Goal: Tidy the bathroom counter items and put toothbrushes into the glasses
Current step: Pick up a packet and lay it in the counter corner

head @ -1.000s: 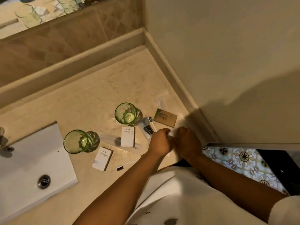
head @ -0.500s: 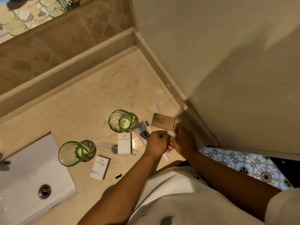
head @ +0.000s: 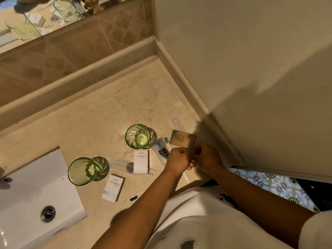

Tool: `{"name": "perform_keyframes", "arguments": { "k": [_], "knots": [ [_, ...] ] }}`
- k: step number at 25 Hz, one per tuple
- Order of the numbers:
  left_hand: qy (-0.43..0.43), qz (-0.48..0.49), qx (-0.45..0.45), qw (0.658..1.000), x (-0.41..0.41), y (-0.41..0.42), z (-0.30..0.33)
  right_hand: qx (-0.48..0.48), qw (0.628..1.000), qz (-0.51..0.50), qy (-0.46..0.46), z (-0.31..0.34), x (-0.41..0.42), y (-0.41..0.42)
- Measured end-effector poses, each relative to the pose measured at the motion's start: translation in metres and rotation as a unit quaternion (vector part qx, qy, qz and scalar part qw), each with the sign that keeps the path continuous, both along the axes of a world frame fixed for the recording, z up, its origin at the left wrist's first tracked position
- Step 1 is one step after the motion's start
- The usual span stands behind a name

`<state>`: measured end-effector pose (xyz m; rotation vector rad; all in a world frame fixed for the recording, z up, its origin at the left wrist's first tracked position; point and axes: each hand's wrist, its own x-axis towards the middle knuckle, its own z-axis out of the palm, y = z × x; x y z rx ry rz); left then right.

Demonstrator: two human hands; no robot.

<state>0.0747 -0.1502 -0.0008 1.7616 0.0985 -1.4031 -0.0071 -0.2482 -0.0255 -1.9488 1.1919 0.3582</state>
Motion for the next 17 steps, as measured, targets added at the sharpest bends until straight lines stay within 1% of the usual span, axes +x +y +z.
{"name": "perform_keyframes", "arguments": {
  "k": [2,6,9,12,15,17],
  "knots": [
    [0.003,-0.006,-0.005,1.0,0.001,0.002,0.002,0.003,1.0,-0.01,-0.014,0.0,-0.004,0.002],
    [0.047,0.028,-0.039,0.998,0.0,0.005,0.008,-0.011,0.998,-0.035,-0.053,0.0,-0.011,0.006],
    [0.065,-0.001,-0.053,0.996,-0.003,0.005,0.011,-0.03,0.995,-0.065,-0.063,0.005,-0.015,0.005],
    [0.039,-0.048,-0.064,0.996,-0.008,0.003,0.012,-0.055,0.991,-0.093,-0.076,0.014,-0.017,0.004],
    [-0.017,-0.097,-0.074,0.992,-0.011,-0.002,0.013,-0.091,0.986,-0.097,-0.104,0.024,-0.017,0.004],
    [-0.029,-0.098,-0.08,0.992,-0.009,-0.007,0.018,-0.106,0.981,-0.102,-0.125,0.028,-0.017,0.004]
  ]
}}
